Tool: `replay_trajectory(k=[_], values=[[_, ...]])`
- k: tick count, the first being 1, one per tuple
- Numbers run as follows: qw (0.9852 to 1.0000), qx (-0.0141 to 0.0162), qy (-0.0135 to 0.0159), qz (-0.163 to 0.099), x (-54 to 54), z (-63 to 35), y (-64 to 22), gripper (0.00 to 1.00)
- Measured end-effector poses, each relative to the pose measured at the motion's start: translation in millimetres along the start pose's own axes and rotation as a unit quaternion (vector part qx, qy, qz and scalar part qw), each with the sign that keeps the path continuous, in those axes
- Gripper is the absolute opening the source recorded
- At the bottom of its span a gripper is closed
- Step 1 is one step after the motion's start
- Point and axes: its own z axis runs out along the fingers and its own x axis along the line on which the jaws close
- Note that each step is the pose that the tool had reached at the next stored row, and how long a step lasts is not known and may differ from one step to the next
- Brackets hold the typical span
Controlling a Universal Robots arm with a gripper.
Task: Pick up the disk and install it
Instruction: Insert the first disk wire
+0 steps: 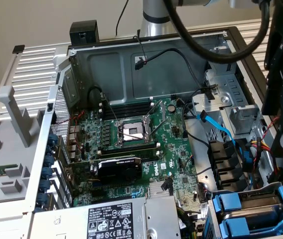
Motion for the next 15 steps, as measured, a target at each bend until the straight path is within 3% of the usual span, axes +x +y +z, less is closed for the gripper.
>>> replay_trajectory(k=[6, 12, 15], values=[[1.0, 0.0008, 0.0001, 0.009, -0.9, 10.5, 5.5, 0.65], [0.999, 0.001, 0.002, 0.044, -1.2, 21.1, 6.3, 0.65], [0.9988, 0.001, 0.0022, 0.049, -5.9, 26.8, 7.9, 0.65]])
